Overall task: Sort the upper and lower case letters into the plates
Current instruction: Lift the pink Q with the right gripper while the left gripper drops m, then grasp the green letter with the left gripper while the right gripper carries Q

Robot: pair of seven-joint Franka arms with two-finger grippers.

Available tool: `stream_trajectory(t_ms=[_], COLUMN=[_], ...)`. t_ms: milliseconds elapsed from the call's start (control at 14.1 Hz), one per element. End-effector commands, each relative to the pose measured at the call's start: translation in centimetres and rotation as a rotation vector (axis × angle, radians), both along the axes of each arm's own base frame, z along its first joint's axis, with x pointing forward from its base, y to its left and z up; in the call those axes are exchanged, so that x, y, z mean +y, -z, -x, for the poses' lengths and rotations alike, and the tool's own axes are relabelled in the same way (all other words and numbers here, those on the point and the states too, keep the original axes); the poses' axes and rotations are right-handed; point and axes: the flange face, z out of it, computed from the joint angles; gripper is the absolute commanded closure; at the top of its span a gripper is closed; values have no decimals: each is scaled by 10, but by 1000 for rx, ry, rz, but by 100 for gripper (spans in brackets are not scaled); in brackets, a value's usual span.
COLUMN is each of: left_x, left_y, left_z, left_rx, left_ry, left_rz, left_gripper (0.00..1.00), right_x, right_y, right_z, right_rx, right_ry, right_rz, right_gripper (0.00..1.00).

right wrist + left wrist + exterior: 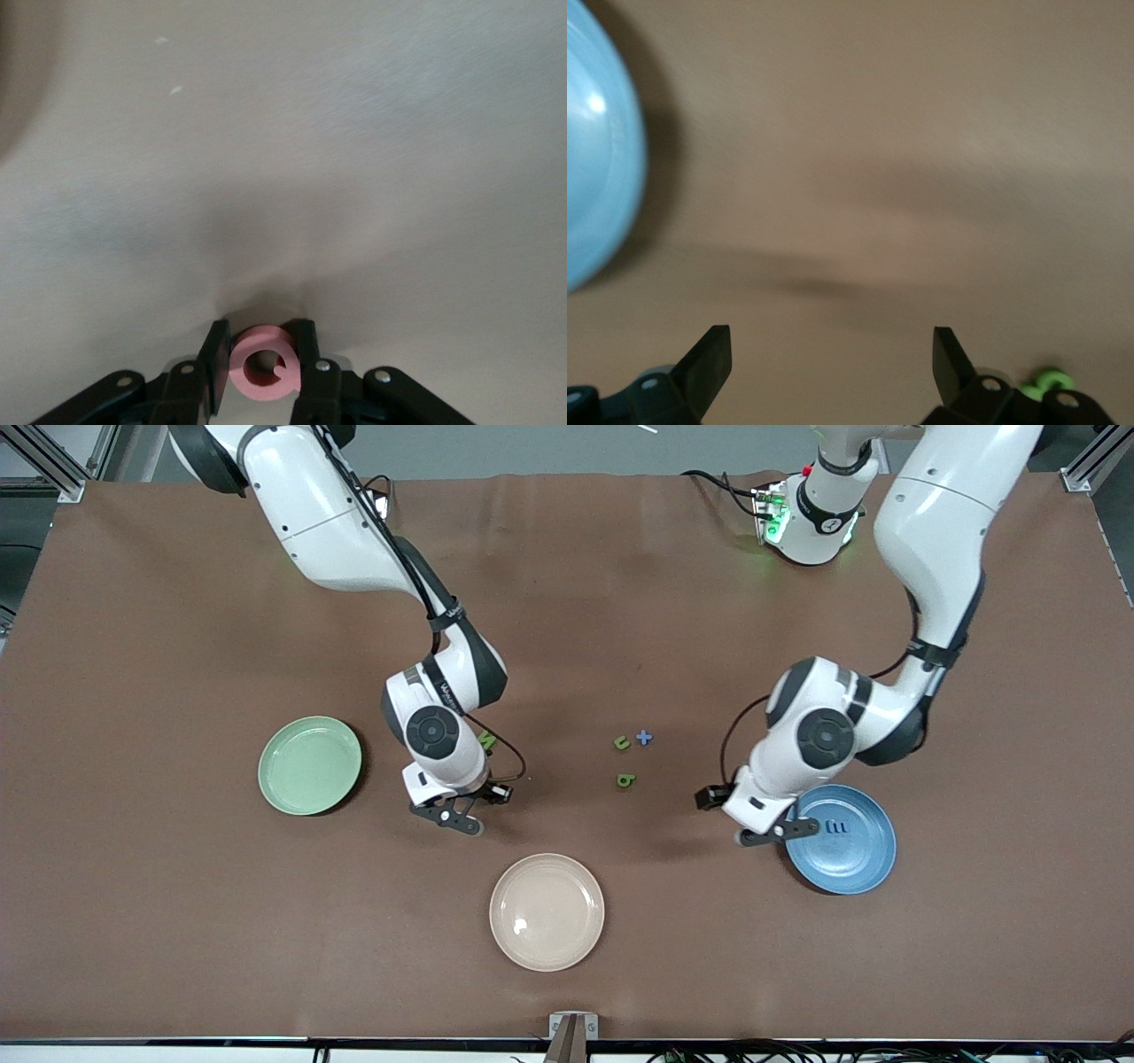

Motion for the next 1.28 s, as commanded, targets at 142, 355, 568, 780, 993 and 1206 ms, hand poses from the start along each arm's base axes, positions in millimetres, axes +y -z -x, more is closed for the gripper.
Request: stream_trajectory(t_ms=[142, 355, 568, 780, 993, 1206], left_x=[-76, -111, -135, -144, -147, -150], left_y=[15, 23, 33, 45, 54, 61], left_z=[17, 27, 35, 36, 36, 38], left_rx=[12, 15, 17, 19, 24, 25], left_ry=[-77, -88, -93, -104, -112, -116], left_rz=[-2, 6, 4, -2, 1, 6], left_gripper=[3, 12, 23, 27, 30, 35], right_x=[-123, -209, -259, -286, -290, -296], right_y=[-96, -111, -98, -62, -30, -11], right_z=[-23, -11, 8, 40, 63, 75], right_rx=[69, 80, 98, 78, 76, 117], right_ry=[-145, -199, -210, -213, -204, -195], right_rz=[-19, -41, -53, -54, -48, -48], right_gripper=[100, 100, 100, 100, 100, 99])
